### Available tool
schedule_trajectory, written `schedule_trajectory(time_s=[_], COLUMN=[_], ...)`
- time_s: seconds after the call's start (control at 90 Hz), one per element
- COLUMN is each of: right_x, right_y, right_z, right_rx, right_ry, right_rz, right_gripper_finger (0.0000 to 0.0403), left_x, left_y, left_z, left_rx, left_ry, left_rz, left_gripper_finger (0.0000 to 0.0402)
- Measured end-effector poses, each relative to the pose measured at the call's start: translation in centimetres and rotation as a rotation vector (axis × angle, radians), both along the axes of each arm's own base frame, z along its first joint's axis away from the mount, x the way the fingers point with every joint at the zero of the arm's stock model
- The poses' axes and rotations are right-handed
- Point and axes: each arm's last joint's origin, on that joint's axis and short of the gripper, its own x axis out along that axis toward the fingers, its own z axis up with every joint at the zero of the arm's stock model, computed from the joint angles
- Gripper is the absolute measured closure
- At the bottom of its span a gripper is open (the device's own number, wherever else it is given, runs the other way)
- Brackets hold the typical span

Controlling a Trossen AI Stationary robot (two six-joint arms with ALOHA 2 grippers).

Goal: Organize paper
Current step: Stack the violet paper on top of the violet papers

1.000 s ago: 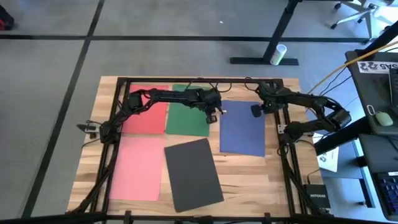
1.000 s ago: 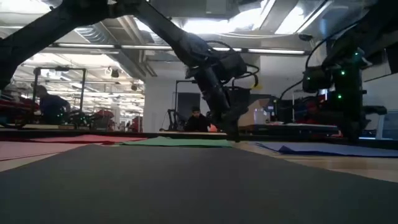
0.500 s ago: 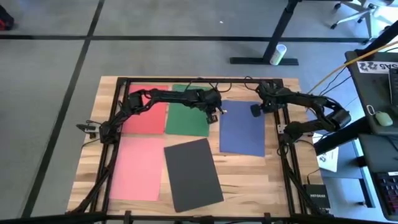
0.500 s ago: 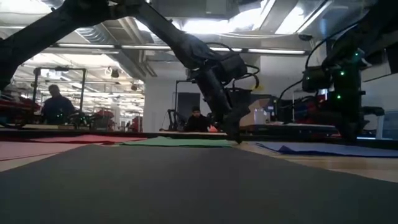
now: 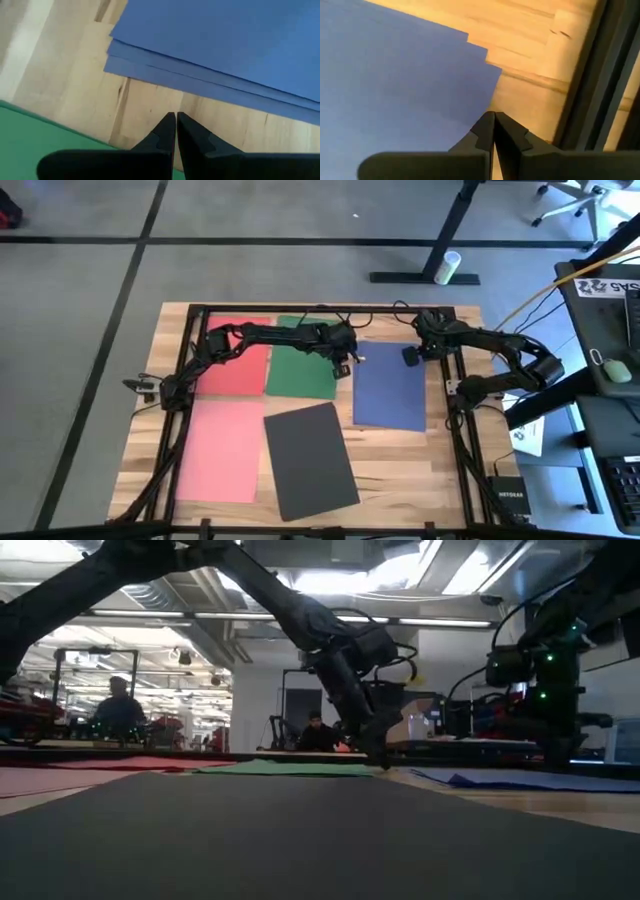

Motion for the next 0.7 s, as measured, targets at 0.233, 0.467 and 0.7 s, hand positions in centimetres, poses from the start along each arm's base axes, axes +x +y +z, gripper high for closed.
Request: schedule_trajectory(time_s=[0.233, 0.467, 0.7], right_x=[0.15, 0.37, 0.52], right_y=[-0.13, -0.32, -0.45], right_z=[0.02, 0.04, 0.07], right_rx=[-0.007, -0.017, -0.026], right_ry=[-0.023, -0.056, -0.077], right_rz=[0.010, 0.030, 0.041], right_gripper_finger=[0.0403, 0.0403, 0.0403], left_x=[0.05, 0.07, 0.10], left_y=[-0.01, -0.01, 0.00], left_z=[0.03, 0.04, -0.10], left_rx=[-0.003, -0.001, 0.001], left_ry=[-0.007, -0.008, -0.007], left_rz=[-0.009, -0.012, -0.015], left_gripper_finger=[0.0402, 0.0402, 0.0402])
